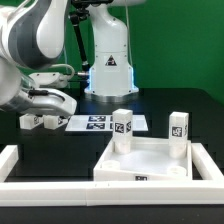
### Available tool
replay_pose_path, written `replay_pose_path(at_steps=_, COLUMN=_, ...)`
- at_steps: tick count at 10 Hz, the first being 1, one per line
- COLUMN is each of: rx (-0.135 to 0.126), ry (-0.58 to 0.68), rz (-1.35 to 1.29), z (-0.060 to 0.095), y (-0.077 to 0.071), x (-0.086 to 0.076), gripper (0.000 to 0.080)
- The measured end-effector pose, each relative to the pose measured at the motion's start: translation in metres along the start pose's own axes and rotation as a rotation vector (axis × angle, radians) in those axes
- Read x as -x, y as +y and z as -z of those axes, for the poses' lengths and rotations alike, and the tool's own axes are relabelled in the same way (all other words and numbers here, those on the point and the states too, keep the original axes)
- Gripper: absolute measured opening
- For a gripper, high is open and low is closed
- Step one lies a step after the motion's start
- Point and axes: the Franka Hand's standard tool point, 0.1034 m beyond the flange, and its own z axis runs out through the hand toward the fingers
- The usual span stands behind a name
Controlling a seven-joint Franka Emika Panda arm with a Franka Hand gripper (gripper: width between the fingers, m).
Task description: Assemble square table
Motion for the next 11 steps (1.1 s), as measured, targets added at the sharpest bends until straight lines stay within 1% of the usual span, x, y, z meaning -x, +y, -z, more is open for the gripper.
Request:
replay_pose_path(at_steps=2, rx=0.0, ry=-0.019, rz=-0.028, z=-0.007, y=-0.001, x=0.004, gripper=0.0649)
replay_pose_path(at_steps=7, rx=-0.002, ry=-0.025, rz=-0.027, z=-0.008, y=0.0, x=0.005, gripper=0.0649)
replay_pose_path(at_steps=9, rx=-0.01, ry=-0.043, rz=-0.048, z=-0.013, y=0.011, x=0.009, gripper=0.0649)
replay_pose_path(at_steps=11, rx=-0.015, ry=-0.054, rz=-0.061, z=-0.024, y=0.017, x=0.012, gripper=0.0649)
